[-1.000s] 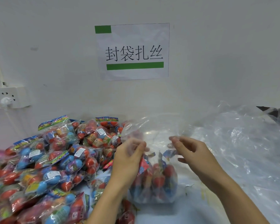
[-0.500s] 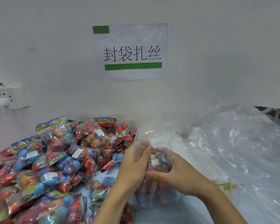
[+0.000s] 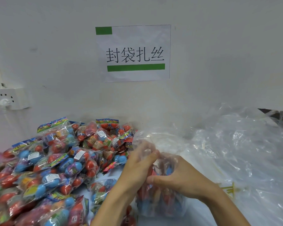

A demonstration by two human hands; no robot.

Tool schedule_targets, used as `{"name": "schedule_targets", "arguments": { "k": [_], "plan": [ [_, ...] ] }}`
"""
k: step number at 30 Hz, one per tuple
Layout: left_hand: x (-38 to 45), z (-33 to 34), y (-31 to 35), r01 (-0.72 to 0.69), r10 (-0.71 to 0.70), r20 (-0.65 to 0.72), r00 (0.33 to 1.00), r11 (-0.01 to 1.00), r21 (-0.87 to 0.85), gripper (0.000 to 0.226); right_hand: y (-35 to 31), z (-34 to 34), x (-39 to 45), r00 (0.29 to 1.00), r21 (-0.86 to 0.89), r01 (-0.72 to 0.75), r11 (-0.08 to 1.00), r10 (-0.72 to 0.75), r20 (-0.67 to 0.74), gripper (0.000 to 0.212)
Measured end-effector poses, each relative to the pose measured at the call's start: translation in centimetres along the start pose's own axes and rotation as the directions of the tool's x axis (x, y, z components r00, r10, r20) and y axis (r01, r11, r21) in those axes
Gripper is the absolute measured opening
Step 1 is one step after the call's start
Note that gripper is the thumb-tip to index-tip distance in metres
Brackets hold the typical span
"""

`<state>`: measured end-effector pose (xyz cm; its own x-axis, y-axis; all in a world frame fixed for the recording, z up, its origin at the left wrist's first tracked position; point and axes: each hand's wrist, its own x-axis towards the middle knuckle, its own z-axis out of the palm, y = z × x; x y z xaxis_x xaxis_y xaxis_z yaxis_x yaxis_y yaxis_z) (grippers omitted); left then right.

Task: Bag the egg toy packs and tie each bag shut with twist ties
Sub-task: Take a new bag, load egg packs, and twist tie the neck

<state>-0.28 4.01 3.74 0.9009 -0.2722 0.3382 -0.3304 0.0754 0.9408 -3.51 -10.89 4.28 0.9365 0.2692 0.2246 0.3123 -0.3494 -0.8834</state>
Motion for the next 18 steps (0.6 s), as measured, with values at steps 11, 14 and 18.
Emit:
{"name": "schedule_targets", "arguments": {
  "k": [11, 14, 18],
  "plan": [
    [0.1, 0.2, 0.0, 0.126, -0.122, 0.029, 0.992, 0.971, -0.202, 0.022, -0.2, 2.0, 0.2, 0.996, -0.016, 0.08, 0.997, -0.08, -0.035, 0.025],
    [0.0, 0.7, -0.1, 0.061, -0.062, 0.001, 0.998, 0.989, -0.138, 0.023, 0.2, 2.3, 0.4, 0.992, -0.002, 0.056, 0.998, -0.056, -0.111, 0.024],
    [0.1, 1.4, 0.0, -0.043, 0.038, -0.08, 0.996, 0.997, -0.069, 0.035, 0.6, 2.6, 0.9, 0.982, -0.105, -0.018, 0.994, -0.002, -0.188, 0.014]
  ]
}}
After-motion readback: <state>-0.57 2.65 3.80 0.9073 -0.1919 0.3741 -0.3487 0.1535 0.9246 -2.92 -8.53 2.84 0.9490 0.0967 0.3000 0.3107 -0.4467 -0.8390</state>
